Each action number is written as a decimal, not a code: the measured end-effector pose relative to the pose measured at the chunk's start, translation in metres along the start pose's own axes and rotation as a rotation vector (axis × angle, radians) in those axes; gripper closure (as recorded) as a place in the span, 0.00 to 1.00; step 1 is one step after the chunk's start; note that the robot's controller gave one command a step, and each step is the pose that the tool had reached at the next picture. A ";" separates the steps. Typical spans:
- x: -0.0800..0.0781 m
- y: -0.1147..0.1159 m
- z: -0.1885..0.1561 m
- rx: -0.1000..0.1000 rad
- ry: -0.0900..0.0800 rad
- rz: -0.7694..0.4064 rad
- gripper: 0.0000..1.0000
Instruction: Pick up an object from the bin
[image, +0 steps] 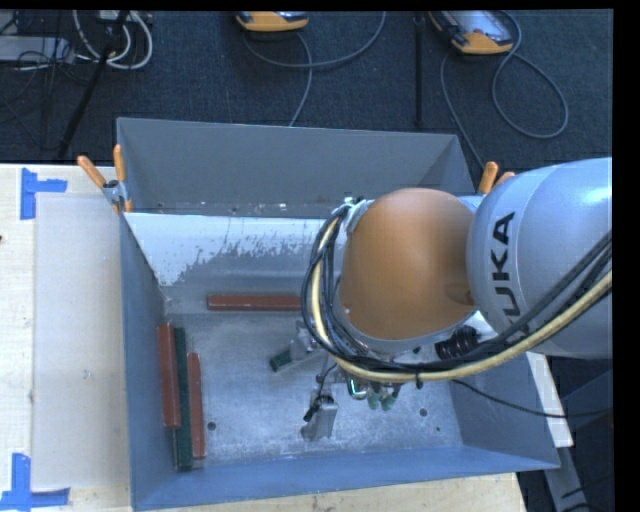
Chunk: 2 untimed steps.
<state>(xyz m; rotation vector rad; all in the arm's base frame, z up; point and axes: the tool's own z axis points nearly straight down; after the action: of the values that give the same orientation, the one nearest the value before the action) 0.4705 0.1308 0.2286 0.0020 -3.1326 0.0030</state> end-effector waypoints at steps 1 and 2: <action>-0.051 -0.083 0.103 0.002 -0.001 -0.006 0.00; -0.118 -0.098 0.159 -0.003 -0.008 0.220 0.00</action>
Offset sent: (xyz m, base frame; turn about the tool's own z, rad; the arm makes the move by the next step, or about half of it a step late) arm 0.0512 -0.0786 -0.0980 -0.0123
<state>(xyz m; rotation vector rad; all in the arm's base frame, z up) 0.5871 0.0328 0.0684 -0.3435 -3.1220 0.0003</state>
